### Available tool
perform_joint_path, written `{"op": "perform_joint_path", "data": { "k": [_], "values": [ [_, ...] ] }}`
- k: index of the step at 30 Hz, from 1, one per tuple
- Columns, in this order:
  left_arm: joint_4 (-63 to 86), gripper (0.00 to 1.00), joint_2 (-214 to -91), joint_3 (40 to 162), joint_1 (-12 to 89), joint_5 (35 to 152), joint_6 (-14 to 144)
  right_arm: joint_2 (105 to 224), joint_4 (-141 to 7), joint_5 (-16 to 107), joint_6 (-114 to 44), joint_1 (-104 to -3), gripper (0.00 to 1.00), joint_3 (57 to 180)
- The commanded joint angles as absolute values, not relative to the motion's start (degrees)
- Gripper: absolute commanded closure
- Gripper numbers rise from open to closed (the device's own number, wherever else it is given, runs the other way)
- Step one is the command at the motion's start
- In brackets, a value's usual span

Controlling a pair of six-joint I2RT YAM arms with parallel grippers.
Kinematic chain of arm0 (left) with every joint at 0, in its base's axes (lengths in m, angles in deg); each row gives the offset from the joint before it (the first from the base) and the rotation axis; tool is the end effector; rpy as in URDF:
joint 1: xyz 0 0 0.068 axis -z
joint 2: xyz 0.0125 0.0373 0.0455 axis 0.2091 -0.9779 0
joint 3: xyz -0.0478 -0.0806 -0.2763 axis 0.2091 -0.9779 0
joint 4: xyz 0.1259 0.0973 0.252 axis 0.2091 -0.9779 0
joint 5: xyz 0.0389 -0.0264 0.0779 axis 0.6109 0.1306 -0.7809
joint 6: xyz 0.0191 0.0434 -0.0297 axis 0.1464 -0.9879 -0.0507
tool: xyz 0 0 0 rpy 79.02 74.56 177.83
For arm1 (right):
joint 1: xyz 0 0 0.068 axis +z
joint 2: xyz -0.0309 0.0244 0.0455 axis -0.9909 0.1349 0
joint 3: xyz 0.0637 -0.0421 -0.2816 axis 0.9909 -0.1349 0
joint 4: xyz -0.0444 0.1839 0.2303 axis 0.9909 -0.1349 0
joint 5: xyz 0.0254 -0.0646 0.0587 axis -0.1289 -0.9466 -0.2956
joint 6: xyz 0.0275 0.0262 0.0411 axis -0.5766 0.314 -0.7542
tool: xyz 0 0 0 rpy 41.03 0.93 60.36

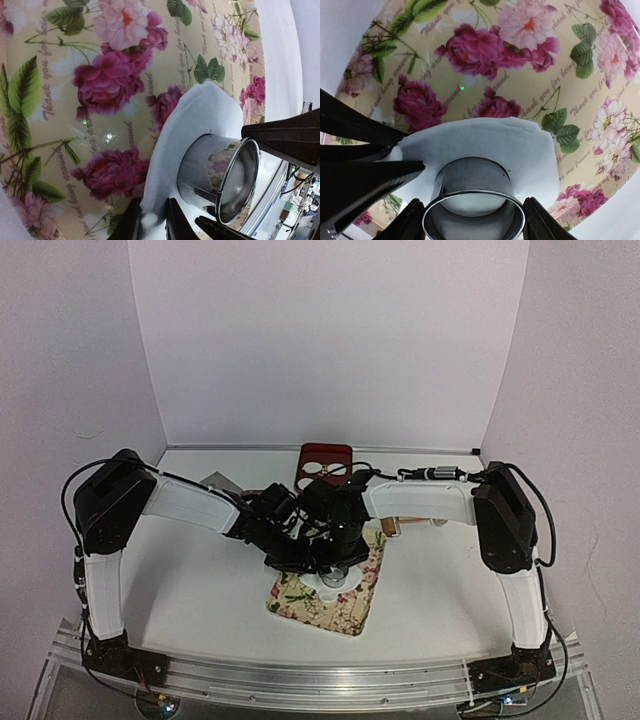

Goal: Roll out the dumpling wrappers from the dough

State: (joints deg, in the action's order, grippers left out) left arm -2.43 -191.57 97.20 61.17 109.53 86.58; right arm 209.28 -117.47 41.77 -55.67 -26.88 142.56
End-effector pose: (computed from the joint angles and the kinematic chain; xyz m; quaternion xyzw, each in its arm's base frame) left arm 0.2733 -0.3398 0.1164 0.1899 0.9227 -0.3281 0.0705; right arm 0.2781 0.4073 0.1624 -0.2429 0.9628 0.1003 0.0624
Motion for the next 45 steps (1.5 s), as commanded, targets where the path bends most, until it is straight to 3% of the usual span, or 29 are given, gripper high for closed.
{"op": "perform_joint_path", "data": {
  "k": [1, 5, 22, 45],
  "values": [
    [-3.83, 0.88, -195.46, 96.92, 63.56, 113.73, 85.54, 215.83, -117.02, 43.12, -55.5, -26.43, 0.64, 139.51],
    [-5.39, 1.0, -195.3, 97.07, 63.57, 112.13, 86.25, 215.87, -117.09, 42.79, -55.65, -26.43, 0.64, 139.5],
    [-10.37, 1.0, -185.68, 90.97, 63.58, 103.9, 90.85, 216.19, -119.81, 38.54, -58.09, -26.71, 0.64, 139.41],
    [-5.32, 1.0, -172.24, 79.16, 63.57, 105.64, 93.6, 217.01, -121.14, 37.89, -59.37, -27.12, 0.65, 140.94]
  ]
}}
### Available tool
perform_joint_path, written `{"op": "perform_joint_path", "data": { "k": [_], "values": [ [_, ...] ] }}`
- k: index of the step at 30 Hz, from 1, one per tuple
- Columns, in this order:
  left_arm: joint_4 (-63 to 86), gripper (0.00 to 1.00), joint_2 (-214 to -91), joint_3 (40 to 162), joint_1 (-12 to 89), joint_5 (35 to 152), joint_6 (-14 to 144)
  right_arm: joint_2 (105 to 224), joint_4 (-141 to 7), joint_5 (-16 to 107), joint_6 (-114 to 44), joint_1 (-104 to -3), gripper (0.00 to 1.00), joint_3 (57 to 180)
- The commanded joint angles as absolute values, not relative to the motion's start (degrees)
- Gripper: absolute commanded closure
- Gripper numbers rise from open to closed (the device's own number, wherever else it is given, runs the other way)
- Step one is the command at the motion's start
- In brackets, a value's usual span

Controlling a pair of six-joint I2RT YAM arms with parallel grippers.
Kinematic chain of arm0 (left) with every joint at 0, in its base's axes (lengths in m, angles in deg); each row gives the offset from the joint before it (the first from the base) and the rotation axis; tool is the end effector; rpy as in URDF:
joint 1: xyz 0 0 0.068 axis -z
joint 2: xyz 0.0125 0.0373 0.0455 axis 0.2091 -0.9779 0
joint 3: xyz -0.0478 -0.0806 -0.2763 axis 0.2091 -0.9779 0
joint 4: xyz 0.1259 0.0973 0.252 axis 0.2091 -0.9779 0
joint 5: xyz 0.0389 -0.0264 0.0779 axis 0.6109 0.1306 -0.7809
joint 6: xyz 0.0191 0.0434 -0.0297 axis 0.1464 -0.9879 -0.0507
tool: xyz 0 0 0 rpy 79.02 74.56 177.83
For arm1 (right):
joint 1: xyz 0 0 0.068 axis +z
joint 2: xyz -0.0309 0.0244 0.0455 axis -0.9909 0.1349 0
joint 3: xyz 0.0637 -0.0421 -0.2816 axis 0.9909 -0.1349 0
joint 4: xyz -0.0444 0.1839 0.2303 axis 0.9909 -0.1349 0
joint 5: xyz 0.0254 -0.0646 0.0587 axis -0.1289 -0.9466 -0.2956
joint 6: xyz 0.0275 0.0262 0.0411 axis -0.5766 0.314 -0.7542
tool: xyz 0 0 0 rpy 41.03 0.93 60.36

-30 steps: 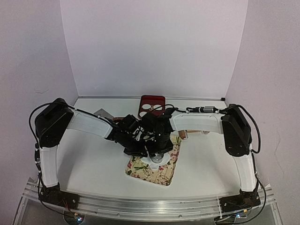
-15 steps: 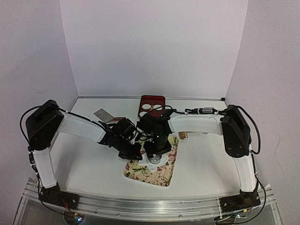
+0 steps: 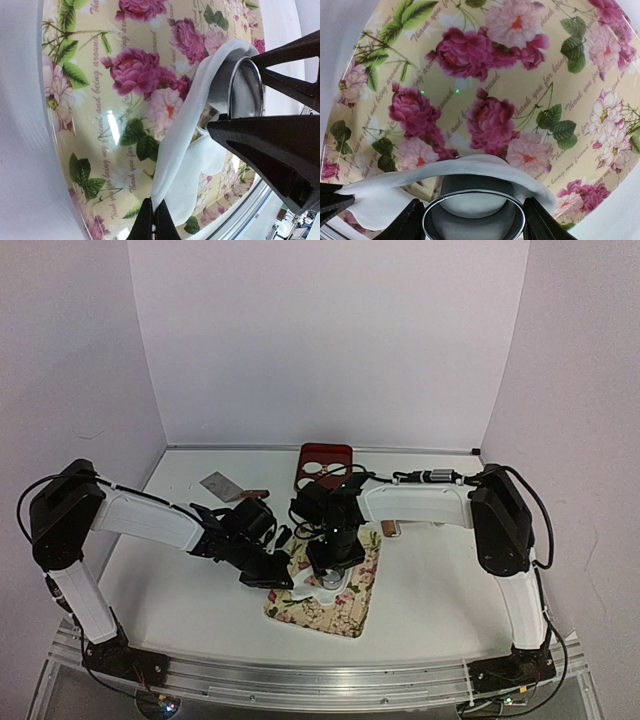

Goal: Roll out the dumpling wrappers from the dough

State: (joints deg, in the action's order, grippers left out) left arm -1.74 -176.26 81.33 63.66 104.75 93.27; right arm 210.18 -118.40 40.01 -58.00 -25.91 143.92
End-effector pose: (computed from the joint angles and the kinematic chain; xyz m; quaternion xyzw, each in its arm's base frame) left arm 0.2152 -0.2922 0.1351 0.1457 0.9374 -0.3074 0.0745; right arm 0.2739 0.4140 0.1618 -0.2299 0.9669 0.0882 0.0669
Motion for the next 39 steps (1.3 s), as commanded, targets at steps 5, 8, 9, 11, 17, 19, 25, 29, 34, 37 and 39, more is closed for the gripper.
{"op": "perform_joint_path", "data": {
  "k": [5, 8, 9, 11, 17, 19, 25, 29, 34, 37, 39],
  "values": [
    [-5.73, 1.0, -168.89, 78.62, 63.57, 105.65, 93.88, 217.21, -121.33, 37.86, -59.43, -27.12, 0.65, 140.9],
    [-6.52, 1.0, -167.24, 78.34, 63.57, 105.98, 94.21, 217.36, -121.48, 37.86, -59.54, -27.13, 0.65, 140.83],
    [-6.69, 1.0, -166.67, 78.21, 63.58, 106.1, 94.3, 217.4, -121.61, 37.86, -59.54, -27.14, 0.65, 140.88],
    [-6.95, 1.0, -165.67, 78.08, 63.58, 106.41, 94.62, 217.48, -121.71, 36.5, -59.63, -27.09, 0.65, 140.9],
    [-6.54, 1.0, -163.37, 77.22, 63.57, 107.59, 94.96, 217.32, -121.94, 36.47, -59.72, -27.2, 0.64, 140.89],
    [-6.45, 1.0, -163.28, 77.52, 63.57, 108.04, 94.96, 217.15, -121.94, 36.96, -59.54, -27.2, 0.64, 141.29],
    [-6.07, 1.0, -165.16, 80.34, 63.57, 109.87, 94.8, 215.97, -121.68, 39.13, -57.87, -27.2, 0.57, 143.93],
    [-6.22, 1.0, -167.47, 83.3, 63.57, 110.65, 94.27, 214.83, -121.78, 39.95, -57.42, -27.21, 0.52, 146.23],
    [-5.3, 1.0, -170.29, 86.3, 63.57, 112.24, 94.23, 212.47, -121.86, 40.42, -56.99, -27.19, 0.47, 148.17],
    [-5.41, 1.0, -171.52, 87.76, 63.57, 112.67, 93.78, 210.9, -121.83, 40.49, -56.9, -27.19, 0.43, 149.18],
    [-5.59, 1.0, -172.07, 88.49, 63.57, 112.95, 93.5, 209.8, -121.77, 40.71, -56.67, -27.24, 0.4, 149.53]
  ]
}}
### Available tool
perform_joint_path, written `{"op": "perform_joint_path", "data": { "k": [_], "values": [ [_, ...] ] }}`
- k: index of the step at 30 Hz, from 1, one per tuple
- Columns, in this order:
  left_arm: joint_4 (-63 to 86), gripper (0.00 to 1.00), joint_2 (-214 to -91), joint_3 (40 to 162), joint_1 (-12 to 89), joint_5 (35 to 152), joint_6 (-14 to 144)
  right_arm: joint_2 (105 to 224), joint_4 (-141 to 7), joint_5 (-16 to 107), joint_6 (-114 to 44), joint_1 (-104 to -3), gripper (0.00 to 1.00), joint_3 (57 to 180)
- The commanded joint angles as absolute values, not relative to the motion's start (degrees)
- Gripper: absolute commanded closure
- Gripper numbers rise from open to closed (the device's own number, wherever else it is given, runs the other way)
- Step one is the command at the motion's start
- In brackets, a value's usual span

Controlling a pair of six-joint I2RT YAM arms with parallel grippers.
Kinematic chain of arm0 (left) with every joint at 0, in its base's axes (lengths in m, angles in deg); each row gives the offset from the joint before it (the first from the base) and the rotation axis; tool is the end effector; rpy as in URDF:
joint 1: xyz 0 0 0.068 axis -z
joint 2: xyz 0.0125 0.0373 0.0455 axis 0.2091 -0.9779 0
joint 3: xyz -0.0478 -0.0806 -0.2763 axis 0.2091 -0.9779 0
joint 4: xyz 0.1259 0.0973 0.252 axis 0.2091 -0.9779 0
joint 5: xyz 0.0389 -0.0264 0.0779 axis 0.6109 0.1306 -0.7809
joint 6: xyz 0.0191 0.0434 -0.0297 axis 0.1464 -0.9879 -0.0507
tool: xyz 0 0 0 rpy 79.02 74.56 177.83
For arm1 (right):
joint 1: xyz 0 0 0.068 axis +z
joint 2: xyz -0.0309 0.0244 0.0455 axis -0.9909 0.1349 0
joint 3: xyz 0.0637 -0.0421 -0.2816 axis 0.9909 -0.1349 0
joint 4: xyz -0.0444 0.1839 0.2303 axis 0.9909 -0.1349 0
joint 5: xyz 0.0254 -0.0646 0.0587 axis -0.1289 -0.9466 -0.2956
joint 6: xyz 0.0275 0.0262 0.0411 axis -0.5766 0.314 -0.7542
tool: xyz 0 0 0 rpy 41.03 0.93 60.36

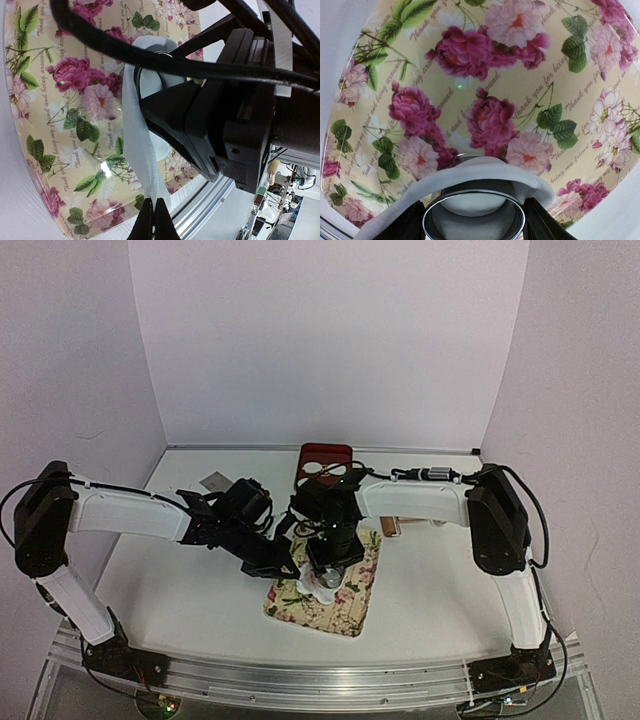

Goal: Roll out the dumpling wrappers from the dough

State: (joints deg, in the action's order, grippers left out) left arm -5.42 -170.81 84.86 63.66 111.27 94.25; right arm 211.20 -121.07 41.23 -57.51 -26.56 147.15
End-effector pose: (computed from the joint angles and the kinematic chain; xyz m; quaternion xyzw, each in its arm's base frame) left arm 0.2141 -0.2974 0.1846 0.1605 0.9121 -0.3719 0.0632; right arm 0.2811 0.4159 0.1695 -0.2296 0.9672 0.0926 0.0577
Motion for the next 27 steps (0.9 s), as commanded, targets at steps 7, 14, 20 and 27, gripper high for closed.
{"op": "perform_joint_path", "data": {
  "k": [7, 14, 20, 27],
  "values": [
    [-5.99, 1.0, -174.0, 90.63, 63.57, 113.28, 92.94, 207.21, -121.54, 42.43, -55.48, -27.27, 0.25, 149.3],
    [-5.99, 1.0, -174.48, 91.59, 63.61, 112.91, 93.18, 205.2, -121.43, 42.99, -54.48, -27.31, 0.17, 148.71],
    [-5.58, 1.0, -174.67, 92.54, 63.57, 113.62, 93.24, 199.58, -121.55, 41.79, -55.53, -27.82, 0.1, 147.57],
    [-4.61, 1.0, -177.31, 95.92, 63.59, 115.21, 93.34, 192.49, -121.46, 39.9, -57.45, -31.56, 0.06, 142.58]
  ]
}}
